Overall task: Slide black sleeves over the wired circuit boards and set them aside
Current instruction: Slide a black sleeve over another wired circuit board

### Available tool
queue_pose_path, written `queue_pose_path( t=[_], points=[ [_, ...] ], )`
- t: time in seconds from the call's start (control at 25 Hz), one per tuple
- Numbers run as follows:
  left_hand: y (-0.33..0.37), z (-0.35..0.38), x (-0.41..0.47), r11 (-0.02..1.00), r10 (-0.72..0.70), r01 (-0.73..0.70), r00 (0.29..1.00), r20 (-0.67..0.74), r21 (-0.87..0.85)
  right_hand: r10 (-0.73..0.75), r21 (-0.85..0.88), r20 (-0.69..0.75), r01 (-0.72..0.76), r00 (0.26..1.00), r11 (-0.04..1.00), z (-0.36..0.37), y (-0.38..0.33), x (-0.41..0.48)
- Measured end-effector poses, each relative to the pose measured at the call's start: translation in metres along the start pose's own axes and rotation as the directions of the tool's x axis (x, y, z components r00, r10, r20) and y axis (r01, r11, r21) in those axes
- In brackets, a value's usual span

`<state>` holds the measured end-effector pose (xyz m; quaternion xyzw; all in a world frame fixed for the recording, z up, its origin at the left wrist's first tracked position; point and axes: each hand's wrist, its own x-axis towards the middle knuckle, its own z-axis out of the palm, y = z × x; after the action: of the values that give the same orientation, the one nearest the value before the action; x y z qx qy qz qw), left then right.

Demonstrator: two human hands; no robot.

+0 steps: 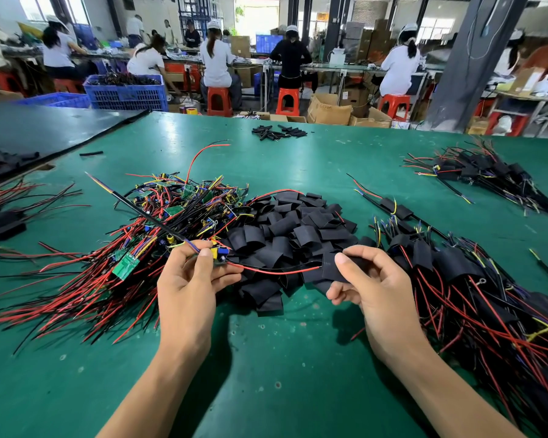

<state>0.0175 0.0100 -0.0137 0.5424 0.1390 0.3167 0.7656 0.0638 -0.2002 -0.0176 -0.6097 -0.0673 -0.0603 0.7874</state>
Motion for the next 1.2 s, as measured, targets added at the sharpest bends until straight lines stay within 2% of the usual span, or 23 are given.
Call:
queue_pose_path(
  t=[0.28,0.4,0.52,0.64,0.88,1.2],
  points=[
    [0.000,0.001,-0.001,1.000,0.001,-0.001,1.000,0.029,-0.007,0.009,-0.046,0.015,-0.008,1.000,0.999,0.003,0.004,-0.003],
    [0.000,0.000,-0.002,1.000,0.000,0.001,0.998,0.070,-0.012,0.077,-0.048,0.008,-0.076,0.997,0.996,0.002,0.007,-0.004],
    [0.000,0.001,-0.004,1.000,-0.011,0.014,0.994,0.106,-0.027,0.159,0.004,-0.027,-0.159,0.987,0.987,0.001,0.008,-0.003],
    [0.001,0.001,-0.004,0.999,-0.022,0.027,0.994,0.109,-0.045,0.185,0.058,-0.063,-0.181,0.981,0.982,0.001,0.006,-0.001],
    [0.000,0.002,-0.004,0.997,-0.044,0.052,0.991,0.124,-0.062,0.237,0.132,-0.032,-0.231,0.971,0.964,0.003,0.003,-0.001],
    [-0.001,0.000,-0.002,0.995,-0.047,0.055,0.993,0.105,-0.081,0.213,0.183,-0.009,-0.208,0.977,0.961,0.005,-0.002,-0.001]
  ],
)
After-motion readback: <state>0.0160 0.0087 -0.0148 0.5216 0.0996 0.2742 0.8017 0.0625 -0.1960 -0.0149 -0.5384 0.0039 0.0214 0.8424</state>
